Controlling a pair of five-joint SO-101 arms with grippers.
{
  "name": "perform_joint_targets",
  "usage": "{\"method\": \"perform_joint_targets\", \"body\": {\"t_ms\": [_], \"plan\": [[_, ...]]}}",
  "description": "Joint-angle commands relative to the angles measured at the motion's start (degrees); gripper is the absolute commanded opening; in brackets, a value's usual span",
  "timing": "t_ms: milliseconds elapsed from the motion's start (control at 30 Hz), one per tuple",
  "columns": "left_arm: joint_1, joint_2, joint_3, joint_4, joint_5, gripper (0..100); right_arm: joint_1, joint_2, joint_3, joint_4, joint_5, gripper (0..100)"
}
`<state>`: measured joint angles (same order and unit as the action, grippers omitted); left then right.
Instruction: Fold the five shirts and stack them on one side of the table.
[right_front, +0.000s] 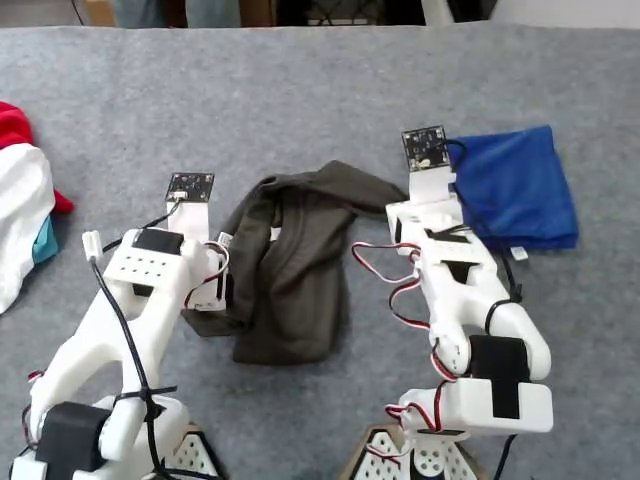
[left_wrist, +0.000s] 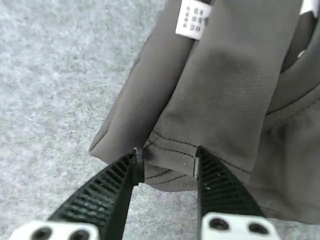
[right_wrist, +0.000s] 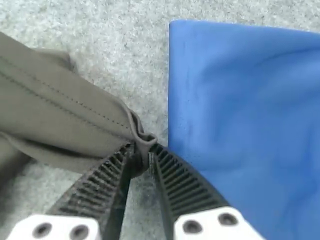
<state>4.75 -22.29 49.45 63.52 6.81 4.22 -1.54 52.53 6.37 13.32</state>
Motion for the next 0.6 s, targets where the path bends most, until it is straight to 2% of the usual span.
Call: {"method": "perform_joint_targets", "body": {"t_ms": [0,300,467,567], "plan": [[0.66,0.09,-2.15,-0.35,-0.35,18,0.62,-0.13,-2.51,-0.97,-0.18,1.5],[0.57,6.95,-4.97,-0.88,-0.26,18,0.62,-0.13,-2.51,-0.97,-0.18,1.5],[0.13,7.38,-13.41,8.70,-0.26,18,0.53,-0.13,-2.42,-0.97,-0.18,1.5],[-0.13,7.47,-15.25,10.20,-0.26,18,0.53,-0.13,-2.42,-0.97,-0.18,1.5]]}}
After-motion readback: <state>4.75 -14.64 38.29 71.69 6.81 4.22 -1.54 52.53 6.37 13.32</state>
